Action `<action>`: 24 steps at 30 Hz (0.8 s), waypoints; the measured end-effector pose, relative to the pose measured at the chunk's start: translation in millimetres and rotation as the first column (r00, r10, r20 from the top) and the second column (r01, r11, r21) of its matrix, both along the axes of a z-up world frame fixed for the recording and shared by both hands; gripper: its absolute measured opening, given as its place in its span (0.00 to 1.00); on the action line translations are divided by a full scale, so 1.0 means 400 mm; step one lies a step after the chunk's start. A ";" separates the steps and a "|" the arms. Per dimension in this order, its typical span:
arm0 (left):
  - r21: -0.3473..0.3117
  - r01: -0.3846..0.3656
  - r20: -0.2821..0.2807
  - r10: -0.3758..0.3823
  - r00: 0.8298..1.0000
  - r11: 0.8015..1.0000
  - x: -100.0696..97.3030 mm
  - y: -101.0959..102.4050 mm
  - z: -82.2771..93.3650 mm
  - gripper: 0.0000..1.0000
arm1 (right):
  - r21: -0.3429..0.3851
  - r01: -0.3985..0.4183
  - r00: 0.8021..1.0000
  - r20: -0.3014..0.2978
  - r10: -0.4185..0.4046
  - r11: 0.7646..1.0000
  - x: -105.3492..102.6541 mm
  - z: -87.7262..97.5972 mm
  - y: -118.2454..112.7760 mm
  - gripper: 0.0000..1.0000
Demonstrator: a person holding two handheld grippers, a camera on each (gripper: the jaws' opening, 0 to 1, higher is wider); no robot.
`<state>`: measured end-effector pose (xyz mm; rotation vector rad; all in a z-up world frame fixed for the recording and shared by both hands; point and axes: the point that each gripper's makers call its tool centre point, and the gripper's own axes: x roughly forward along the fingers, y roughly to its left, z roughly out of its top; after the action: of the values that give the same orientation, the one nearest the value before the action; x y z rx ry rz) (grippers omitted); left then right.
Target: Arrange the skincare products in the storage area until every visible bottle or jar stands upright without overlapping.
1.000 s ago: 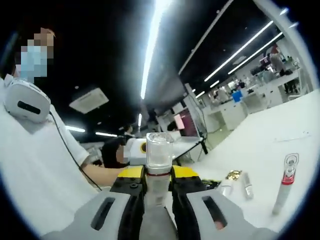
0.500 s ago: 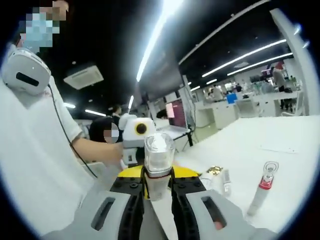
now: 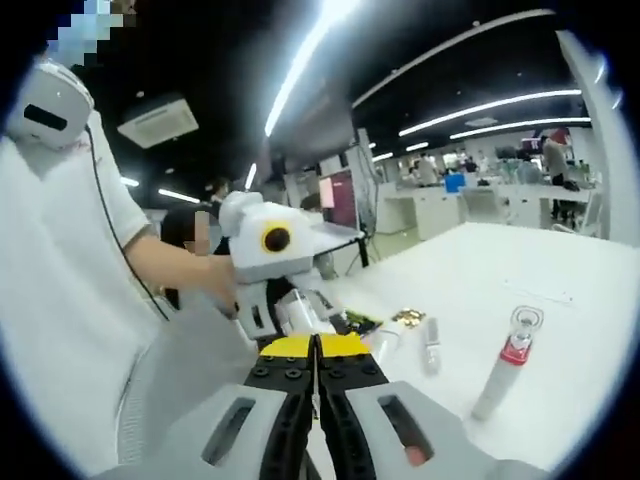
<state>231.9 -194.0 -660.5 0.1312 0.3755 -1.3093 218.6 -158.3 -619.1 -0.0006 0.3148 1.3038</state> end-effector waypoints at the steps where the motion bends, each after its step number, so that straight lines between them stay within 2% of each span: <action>1: -0.014 -0.007 -0.037 0.006 0.999 1.000 -0.006 -0.002 0.001 0.20 | -0.009 0.001 1.000 0.001 0.000 1.000 0.001 0.005 -0.009 0.01; 2: -0.064 -0.020 -0.064 0.016 0.998 0.998 -0.008 -0.005 0.016 0.20 | -0.017 0.000 1.000 0.004 0.000 1.000 0.004 0.010 -0.021 0.01; 3: -0.081 -0.023 -0.060 0.018 0.998 0.996 -0.006 -0.004 0.023 0.20 | -0.046 0.010 1.000 0.016 -0.009 0.999 0.013 0.013 -0.036 0.01; 4: -0.095 -0.036 -0.073 0.029 0.997 0.995 0.000 0.001 0.030 0.20 | -0.086 0.020 0.999 0.031 -0.017 0.996 0.019 -0.004 -0.044 0.02; 8: -0.090 -0.050 -0.069 0.044 0.997 0.995 0.012 0.011 0.037 0.20 | -0.202 0.053 0.996 0.083 -0.037 0.978 0.046 -0.024 -0.067 0.09; 11: -0.098 -0.048 -0.074 0.041 0.996 0.994 0.016 0.016 0.041 0.20 | -0.276 0.021 0.988 0.151 0.022 0.961 0.037 -0.021 -0.056 0.12; 15: -0.054 -0.027 -0.049 0.025 0.999 0.998 0.009 0.027 0.036 0.20 | -0.461 -0.011 0.964 0.231 0.132 0.887 0.031 -0.048 -0.051 0.18; 17: -0.032 -0.030 -0.046 0.029 0.999 0.999 0.011 0.038 0.032 0.20 | -0.530 -0.012 0.946 0.268 0.181 0.848 0.037 -0.062 -0.045 0.22; 18: -0.026 -0.034 -0.049 0.032 0.998 0.999 0.011 0.043 0.033 0.20 | -0.569 0.002 0.931 0.301 0.206 0.823 0.035 -0.064 -0.041 0.22; 21: -0.043 -0.060 -0.069 0.057 0.996 0.997 0.017 0.058 0.052 0.20 | -0.628 0.022 0.905 0.344 0.252 0.778 0.033 -0.077 -0.031 0.21; 23: -0.057 -0.079 -0.088 0.073 0.993 0.995 0.021 0.064 0.064 0.20 | -0.645 0.076 0.886 0.393 0.245 0.761 0.047 -0.079 -0.028 0.23; 24: -0.062 -0.088 -0.096 0.082 0.992 0.994 0.022 0.066 0.070 0.20 | -0.645 0.087 0.881 0.406 0.243 0.759 0.057 -0.085 -0.027 0.23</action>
<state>240.7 -167.4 -632.5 -0.0013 0.4125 -1.2450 241.3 -169.1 -653.0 -0.9317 0.3366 1.1744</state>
